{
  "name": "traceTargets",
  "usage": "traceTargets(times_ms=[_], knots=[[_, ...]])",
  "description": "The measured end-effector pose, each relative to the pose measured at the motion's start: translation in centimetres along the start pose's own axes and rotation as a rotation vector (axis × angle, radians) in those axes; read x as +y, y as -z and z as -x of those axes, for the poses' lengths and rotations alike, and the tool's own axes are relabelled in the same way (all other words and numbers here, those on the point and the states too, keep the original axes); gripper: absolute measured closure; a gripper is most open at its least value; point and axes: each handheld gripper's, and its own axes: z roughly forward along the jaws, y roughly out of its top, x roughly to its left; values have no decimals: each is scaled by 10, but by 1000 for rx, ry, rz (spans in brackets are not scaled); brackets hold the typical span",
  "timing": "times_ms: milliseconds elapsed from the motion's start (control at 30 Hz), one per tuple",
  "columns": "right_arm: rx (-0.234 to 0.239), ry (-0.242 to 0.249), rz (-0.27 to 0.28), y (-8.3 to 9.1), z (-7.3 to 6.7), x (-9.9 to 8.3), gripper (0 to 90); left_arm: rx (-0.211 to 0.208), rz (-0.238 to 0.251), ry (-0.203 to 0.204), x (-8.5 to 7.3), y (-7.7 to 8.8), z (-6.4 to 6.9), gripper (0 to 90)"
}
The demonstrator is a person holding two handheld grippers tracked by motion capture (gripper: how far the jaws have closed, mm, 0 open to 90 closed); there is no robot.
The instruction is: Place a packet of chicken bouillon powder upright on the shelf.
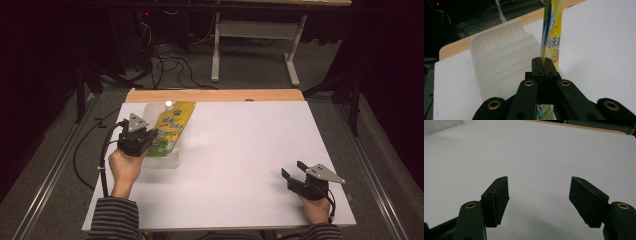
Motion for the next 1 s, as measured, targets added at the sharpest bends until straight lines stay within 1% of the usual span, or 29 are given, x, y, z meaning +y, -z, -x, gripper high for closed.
traceTargets(times_ms=[100, 133, 200, 300, 467, 567, 600, 800, 833, 867, 900, 933, 1000], knots=[[0, -2, -4, 0, 0, 0, 326, -16, 31, 16, -2, -3, 1, 900], [1, -3, -5, 0, 0, 0, 326, -10, 37, 10, -3, -4, 1, 900], [1, -2, 0, 0, 0, 0, 326, -5, 41, 1, -5, -4, 2, 900], [2, -4, 2, 0, 0, 0, 326, -10, 39, 13, -11, -2, 0, 900], [5, 1, -1, 0, 0, 0, 325, -13, 5, 24, -16, 2, -6, 897], [7, -3, 3, 0, 0, 0, 325, -23, -15, 33, -18, 4, -8, 895], [6, 0, 1, 0, 0, 0, 325, -28, -31, 34, -19, 5, -10, 895], [6, 1, 4, 0, 0, 0, 325, -45, -56, 46, -22, 6, -14, 883], [6, 3, 3, 0, 0, 0, 325, -53, -63, 50, -22, 6, -14, 877], [9, 8, -8, -1, 0, 0, 326, -57, -82, 47, -21, 6, -14, 857], [8, 5, -13, -1, -1, 0, 326, -57, -82, 47, -21, 6, -14, 850], [10, 12, -16, -2, -1, 1, 326, -57, -99, 40, -19, 6, -14, 844], [10, 13, -18, -2, -1, 1, 325, -61, -105, 44, -17, 6, -15, 839]])
